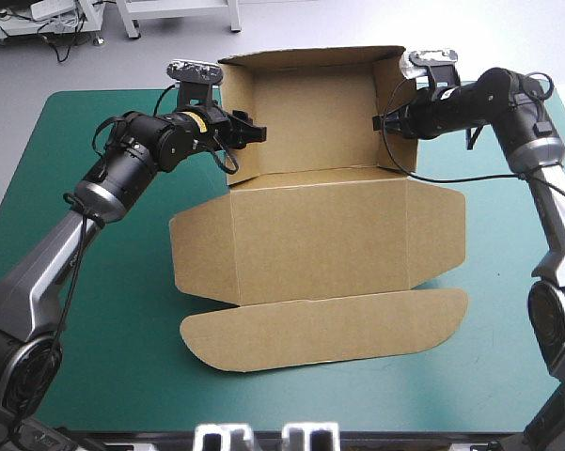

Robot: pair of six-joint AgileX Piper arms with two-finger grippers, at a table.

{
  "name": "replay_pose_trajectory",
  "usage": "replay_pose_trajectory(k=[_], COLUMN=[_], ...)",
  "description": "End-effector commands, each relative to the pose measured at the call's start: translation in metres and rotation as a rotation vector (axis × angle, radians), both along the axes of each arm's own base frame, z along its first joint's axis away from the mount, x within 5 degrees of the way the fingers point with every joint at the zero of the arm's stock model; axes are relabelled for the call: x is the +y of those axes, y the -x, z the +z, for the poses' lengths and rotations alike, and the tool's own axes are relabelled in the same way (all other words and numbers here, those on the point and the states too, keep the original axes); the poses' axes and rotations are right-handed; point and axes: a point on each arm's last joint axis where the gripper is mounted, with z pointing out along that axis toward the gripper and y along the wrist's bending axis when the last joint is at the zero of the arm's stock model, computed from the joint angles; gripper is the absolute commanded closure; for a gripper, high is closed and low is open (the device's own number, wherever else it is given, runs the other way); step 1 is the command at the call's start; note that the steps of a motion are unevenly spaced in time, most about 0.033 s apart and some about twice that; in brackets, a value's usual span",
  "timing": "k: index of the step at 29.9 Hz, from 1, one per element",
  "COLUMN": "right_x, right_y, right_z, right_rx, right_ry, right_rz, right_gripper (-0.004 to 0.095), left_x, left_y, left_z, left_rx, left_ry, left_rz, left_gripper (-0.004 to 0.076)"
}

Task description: Fold the box

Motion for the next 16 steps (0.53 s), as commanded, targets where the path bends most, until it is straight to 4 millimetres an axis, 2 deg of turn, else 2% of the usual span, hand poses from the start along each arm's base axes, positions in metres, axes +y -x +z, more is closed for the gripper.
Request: replay_pose_trajectory(k=[1, 6, 11, 16], right_x=[0.010, 0.006, 0.002, 0.003], right_y=[0.020, 0.019, 0.014, 0.004], right_z=[0.038, 0.032, 0.010, -0.018], right_rx=[-0.084, -0.058, 0.071, 0.203], right_ry=[-0.130, -0.062, 0.009, 0.047], right_rz=[0.060, 0.038, 0.023, 0.047], right_gripper=[0.0928, 0.0928, 0.0928, 0.0927], left_x=[0.002, 0.001, -0.003, -0.015], left_y=[0.006, 0.006, 0.004, -0.002], left_z=[0.029, 0.028, 0.020, -0.010], left_rx=[-0.115, -0.116, -0.073, 0.068], left_ry=[0.066, 0.049, 0.038, -0.018], left_rz=[0.018, -0.001, -0.029, -0.089], left_gripper=[0.0430, 0.0724, 0.0731, 0.0731])
